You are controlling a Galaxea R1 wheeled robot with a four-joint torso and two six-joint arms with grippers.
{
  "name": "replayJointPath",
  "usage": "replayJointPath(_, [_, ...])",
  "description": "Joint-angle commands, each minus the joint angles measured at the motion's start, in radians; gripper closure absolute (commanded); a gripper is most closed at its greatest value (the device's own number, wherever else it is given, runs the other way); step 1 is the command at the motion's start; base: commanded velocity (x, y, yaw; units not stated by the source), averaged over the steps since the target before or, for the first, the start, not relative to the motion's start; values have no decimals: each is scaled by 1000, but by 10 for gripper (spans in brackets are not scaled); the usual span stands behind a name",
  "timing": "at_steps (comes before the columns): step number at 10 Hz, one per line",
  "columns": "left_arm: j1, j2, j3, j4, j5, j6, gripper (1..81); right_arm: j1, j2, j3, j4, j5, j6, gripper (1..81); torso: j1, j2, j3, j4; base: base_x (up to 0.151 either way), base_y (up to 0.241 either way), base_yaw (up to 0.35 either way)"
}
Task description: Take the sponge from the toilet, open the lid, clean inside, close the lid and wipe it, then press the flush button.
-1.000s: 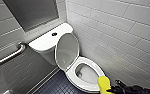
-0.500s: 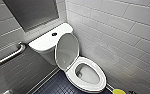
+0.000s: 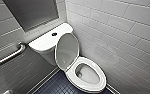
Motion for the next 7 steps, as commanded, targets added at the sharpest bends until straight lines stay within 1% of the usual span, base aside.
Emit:
replayJointPath(1, [-109, -124, 181, -9, 93, -7, 10, -276, 109, -240, -22, 342, -14, 811, 0, 0, 0, 0, 0, 0, 0])
replayJointPath(2, [-140, -144, 204, -27, 95, -23, 10, -331, 141, -302, -52, 399, -14, 811, 0, 0, 0, 0, 0, 0, 0])
replayJointPath(3, [-171, -169, 232, -41, 95, -35, 10, -374, 172, -341, -72, 411, -14, 811, 0, 0, 0, 0, 0, 0, 0])
replayJointPath(5, [-235, -231, 299, -51, 93, -73, 10, -443, 245, -431, -100, 413, -14, 811, 0, 0, 0, 0, 0, 0, 0])
replayJointPath(6, [-272, -256, 323, -49, 93, -101, 10, -483, 268, -456, -106, 439, -14, 811, 0, 0, 0, 0, 0, 0, 0])
replayJointPath(7, [-315, -276, 336, -50, 93, -139, 10, -528, 288, -497, -112, 539, -16, 811, 0, 0, 0, 0, 0, 0, 0])
